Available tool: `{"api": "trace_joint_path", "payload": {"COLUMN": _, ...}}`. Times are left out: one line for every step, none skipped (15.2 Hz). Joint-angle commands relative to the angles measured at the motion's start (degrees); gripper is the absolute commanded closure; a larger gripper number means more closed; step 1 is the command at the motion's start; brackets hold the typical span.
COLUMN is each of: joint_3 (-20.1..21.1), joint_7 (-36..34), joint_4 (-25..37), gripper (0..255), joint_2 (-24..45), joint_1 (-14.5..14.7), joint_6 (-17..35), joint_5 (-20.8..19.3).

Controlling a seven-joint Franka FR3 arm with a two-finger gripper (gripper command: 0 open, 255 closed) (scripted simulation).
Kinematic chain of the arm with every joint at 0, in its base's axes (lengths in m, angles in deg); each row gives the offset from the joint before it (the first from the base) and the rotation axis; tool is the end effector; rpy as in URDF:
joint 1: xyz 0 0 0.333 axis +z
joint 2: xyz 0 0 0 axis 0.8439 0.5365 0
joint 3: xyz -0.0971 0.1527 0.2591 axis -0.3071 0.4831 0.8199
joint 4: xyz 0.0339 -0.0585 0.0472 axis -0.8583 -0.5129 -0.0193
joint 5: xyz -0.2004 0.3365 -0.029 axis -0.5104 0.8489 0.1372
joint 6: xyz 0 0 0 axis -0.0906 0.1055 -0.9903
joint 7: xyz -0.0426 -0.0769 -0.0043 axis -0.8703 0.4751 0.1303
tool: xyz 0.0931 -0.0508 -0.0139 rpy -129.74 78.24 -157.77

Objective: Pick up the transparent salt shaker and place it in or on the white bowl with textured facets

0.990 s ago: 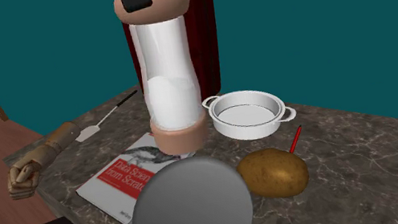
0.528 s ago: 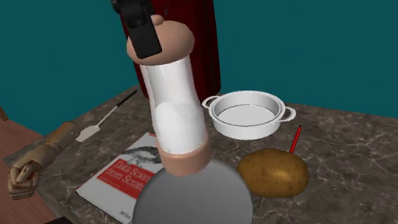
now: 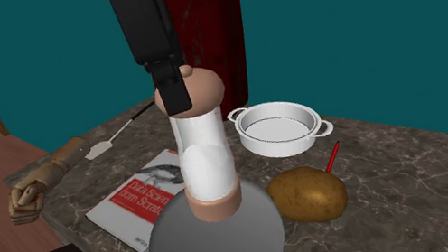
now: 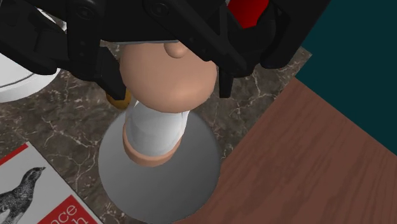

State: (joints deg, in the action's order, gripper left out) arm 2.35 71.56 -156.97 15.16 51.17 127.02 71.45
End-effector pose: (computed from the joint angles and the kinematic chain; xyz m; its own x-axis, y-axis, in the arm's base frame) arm 0.4498 -0.0731 0.6490 0.9730 -0.1781 0.1471 -0.2122 -0.9407 0.2648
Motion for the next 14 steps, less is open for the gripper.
{"api": "trace_joint_path", "payload": {"joint_3": 0.0, "joint_7": -0.4, "joint_4": -1.7, "gripper": 255, "joint_2": -0.3, "joint_1": 0.0, "joint_6": 1.5, "joint_5": -0.1}}
{"api": "trace_joint_path", "payload": {"joint_3": -0.1, "joint_7": -0.6, "joint_4": -2.7, "gripper": 255, "joint_2": -0.4, "joint_1": 0.0, "joint_6": 2.2, "joint_5": -0.1}}
{"api": "trace_joint_path", "payload": {"joint_3": -0.1, "joint_7": -0.8, "joint_4": -3.6, "gripper": 255, "joint_2": -0.6, "joint_1": 0.0, "joint_6": 2.9, "joint_5": -0.2}}
{"api": "trace_joint_path", "payload": {"joint_3": -0.1, "joint_7": -0.9, "joint_4": -4.2, "gripper": 255, "joint_2": -0.7, "joint_1": 0.0, "joint_6": 3.5, "joint_5": -0.2}}
{"api": "trace_joint_path", "payload": {"joint_3": -0.1, "joint_7": -0.9, "joint_4": -4.2, "gripper": 255, "joint_2": -0.7, "joint_1": 0.0, "joint_6": 3.5, "joint_5": -0.2}}
{"api": "trace_joint_path", "payload": {"joint_3": -0.1, "joint_7": -0.9, "joint_4": -4.2, "gripper": 255, "joint_2": -0.7, "joint_1": 0.0, "joint_6": 3.5, "joint_5": -0.2}}
{"api": "trace_joint_path", "payload": {"joint_3": -0.1, "joint_7": -0.9, "joint_4": -4.2, "gripper": 255, "joint_2": -0.7, "joint_1": 0.0, "joint_6": 3.5, "joint_5": -0.2}}
{"api": "trace_joint_path", "payload": {"joint_3": -0.1, "joint_7": -0.9, "joint_4": -4.2, "gripper": 255, "joint_2": -0.7, "joint_1": 0.0, "joint_6": 3.5, "joint_5": -0.2}}
{"api": "trace_joint_path", "payload": {"joint_3": -0.1, "joint_7": -0.9, "joint_4": -4.2, "gripper": 255, "joint_2": -0.7, "joint_1": 0.0, "joint_6": 3.5, "joint_5": -0.2}}
{"api": "trace_joint_path", "payload": {"joint_3": -0.1, "joint_7": -0.9, "joint_4": -4.2, "gripper": 255, "joint_2": -0.7, "joint_1": 0.0, "joint_6": 3.5, "joint_5": -0.2}}
{"api": "trace_joint_path", "payload": {"joint_3": -0.1, "joint_7": -0.9, "joint_4": -4.2, "gripper": 255, "joint_2": -0.7, "joint_1": 0.0, "joint_6": 3.5, "joint_5": -0.2}}
{"api": "trace_joint_path", "payload": {"joint_3": -0.1, "joint_7": -0.9, "joint_4": -4.2, "gripper": 0, "joint_2": -0.7, "joint_1": 0.0, "joint_6": 3.5, "joint_5": -0.2}}
{"api": "trace_joint_path", "payload": {"joint_3": -0.1, "joint_7": -0.9, "joint_4": -4.2, "gripper": 0, "joint_2": -0.7, "joint_1": 0.0, "joint_6": 3.5, "joint_5": -0.2}}
{"api": "trace_joint_path", "payload": {"joint_3": -0.1, "joint_7": -0.9, "joint_4": -4.2, "gripper": 0, "joint_2": -0.7, "joint_1": 0.0, "joint_6": 3.5, "joint_5": -0.2}}
